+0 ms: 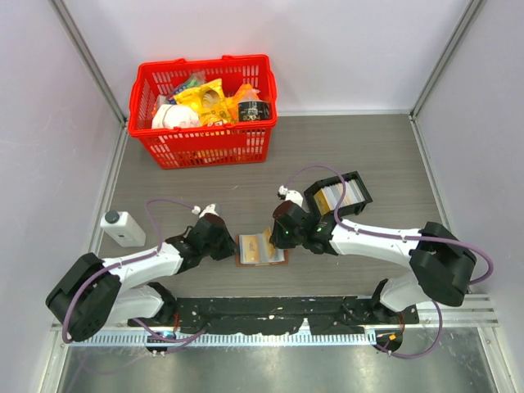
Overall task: Put the credit cards into the card holder
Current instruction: Turn over the card slot in the card holder, then insert the credit card into the card holder.
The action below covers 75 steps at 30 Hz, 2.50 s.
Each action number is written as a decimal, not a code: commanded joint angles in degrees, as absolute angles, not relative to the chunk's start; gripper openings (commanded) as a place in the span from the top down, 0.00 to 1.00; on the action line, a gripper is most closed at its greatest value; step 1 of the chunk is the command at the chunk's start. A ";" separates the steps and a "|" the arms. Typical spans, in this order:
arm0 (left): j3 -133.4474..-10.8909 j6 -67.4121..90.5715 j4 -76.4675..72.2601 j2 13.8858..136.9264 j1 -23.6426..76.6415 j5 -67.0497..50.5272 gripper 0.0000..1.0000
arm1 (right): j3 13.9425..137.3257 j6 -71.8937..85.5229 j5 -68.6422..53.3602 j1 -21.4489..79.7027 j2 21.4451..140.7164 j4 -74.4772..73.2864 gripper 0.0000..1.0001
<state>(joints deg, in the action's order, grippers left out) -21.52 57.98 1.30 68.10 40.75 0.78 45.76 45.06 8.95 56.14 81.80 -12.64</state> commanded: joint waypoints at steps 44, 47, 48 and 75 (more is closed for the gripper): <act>-20.30 57.66 3.78 71.54 40.87 2.20 1.00 | 33.32 52.82 2.20 50.71 72.94 7.37 0.99; -20.30 57.66 3.69 71.89 40.87 2.20 1.00 | 32.00 53.61 1.15 50.71 74.35 11.23 0.99; -20.39 57.48 3.69 72.07 40.87 2.20 1.00 | 30.95 54.05 0.88 50.63 74.88 12.38 0.99; -20.39 57.66 2.99 74.00 40.87 1.84 1.00 | 24.61 58.89 -1.85 50.54 78.76 23.64 0.99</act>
<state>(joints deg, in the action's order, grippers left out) -21.80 58.52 -3.20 71.37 40.75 0.47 24.01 58.67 -1.39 50.24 79.00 22.96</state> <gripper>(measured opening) 0.011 0.037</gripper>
